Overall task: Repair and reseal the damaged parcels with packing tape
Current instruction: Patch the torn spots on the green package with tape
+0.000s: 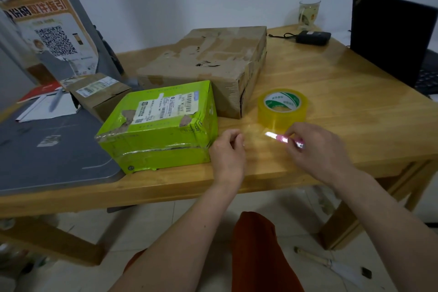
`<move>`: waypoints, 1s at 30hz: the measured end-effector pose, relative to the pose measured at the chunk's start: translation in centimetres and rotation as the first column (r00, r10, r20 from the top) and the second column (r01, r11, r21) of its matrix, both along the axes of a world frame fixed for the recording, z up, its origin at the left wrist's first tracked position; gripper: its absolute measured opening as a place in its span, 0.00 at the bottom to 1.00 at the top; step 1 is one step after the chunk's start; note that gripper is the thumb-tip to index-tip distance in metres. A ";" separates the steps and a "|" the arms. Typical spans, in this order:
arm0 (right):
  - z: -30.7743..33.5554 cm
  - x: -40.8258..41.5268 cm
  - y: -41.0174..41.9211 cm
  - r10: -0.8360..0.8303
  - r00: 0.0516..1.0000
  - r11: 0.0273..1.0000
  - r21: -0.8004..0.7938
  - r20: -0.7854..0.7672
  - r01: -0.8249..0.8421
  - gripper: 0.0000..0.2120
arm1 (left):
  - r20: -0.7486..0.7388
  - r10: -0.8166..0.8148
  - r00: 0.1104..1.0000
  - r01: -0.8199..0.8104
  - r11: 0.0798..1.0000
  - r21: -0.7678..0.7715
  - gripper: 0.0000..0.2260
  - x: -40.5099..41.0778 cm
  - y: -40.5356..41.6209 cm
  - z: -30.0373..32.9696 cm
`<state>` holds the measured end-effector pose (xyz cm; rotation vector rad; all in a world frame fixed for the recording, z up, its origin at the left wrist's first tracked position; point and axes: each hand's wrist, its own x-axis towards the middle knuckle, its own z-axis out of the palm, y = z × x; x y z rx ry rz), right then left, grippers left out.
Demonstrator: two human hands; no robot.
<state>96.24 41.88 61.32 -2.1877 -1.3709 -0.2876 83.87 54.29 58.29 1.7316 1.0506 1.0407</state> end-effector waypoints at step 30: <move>6.8 -5.5 2.7 0.241 0.238 0.916 0.140 -0.941 -0.375 0.36 | 0.282 -0.206 0.937 0.218 0.976 -0.013 0.10 -8.3 -5.1 4.8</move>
